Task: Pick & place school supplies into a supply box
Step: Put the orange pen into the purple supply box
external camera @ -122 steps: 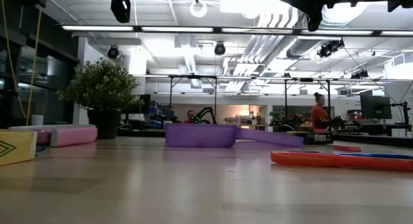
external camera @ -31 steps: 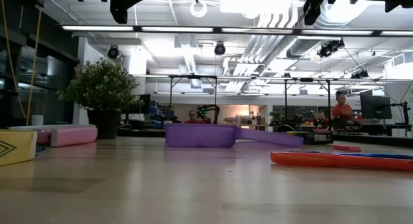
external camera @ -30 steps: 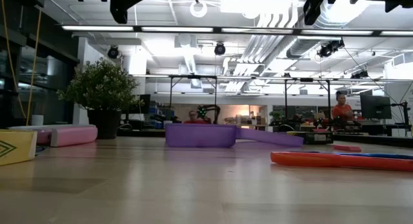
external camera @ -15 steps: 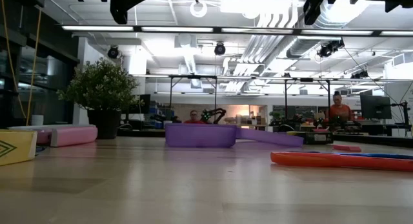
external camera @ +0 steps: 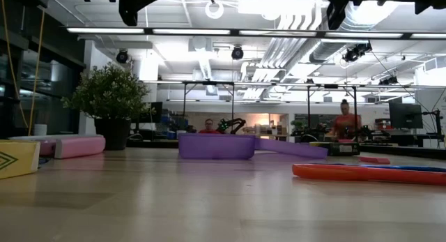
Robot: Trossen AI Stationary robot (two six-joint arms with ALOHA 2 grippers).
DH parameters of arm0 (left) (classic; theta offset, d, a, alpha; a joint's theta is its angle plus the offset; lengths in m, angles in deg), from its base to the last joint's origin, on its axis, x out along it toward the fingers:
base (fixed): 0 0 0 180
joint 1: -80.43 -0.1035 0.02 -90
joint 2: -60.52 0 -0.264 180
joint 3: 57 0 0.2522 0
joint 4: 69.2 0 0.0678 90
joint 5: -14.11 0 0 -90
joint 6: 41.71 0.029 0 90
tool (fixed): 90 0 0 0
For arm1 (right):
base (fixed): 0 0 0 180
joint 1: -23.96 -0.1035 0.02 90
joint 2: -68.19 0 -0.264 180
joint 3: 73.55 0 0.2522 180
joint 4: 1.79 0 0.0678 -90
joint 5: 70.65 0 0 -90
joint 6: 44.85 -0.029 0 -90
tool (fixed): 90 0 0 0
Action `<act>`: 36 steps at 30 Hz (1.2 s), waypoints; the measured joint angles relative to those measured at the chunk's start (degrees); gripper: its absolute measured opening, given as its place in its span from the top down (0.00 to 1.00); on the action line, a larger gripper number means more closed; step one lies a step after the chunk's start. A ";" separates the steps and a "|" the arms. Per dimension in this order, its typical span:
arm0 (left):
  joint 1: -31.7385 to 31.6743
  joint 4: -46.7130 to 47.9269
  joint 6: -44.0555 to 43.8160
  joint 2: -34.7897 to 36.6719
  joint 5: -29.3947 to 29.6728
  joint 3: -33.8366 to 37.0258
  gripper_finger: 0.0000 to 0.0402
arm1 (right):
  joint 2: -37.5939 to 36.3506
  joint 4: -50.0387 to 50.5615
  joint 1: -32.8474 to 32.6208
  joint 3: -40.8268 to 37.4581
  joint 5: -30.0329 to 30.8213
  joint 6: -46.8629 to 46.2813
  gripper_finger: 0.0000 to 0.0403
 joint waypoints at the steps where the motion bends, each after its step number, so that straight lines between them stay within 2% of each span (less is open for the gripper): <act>1: 0.00 -0.01 0.02 0.00 -0.17 0.00 0.47 | -0.03 -0.01 -0.02 0.00 0.01 -0.03 1.00; 13: 0.00 -0.02 0.00 0.00 0.05 0.00 0.47 | 0.57 -0.33 -0.28 0.00 -0.25 -3.34 1.00; 19: 0.00 -0.02 0.00 0.00 0.16 0.00 0.47 | 5.43 1.27 -5.37 2.66 -0.43 -4.24 1.00; 22: 0.00 -0.02 0.00 0.00 0.37 0.00 0.47 | 9.46 7.90 -9.25 6.54 -0.43 -3.25 1.00; 31: 0.00 -0.06 0.00 0.00 0.66 0.00 0.47 | 22.94 40.19 -21.08 22.41 0.08 -8.08 1.00; 36: 0.00 -0.04 0.00 0.00 0.68 0.00 0.47 | 30.64 46.35 -24.75 27.88 -0.01 -13.70 1.00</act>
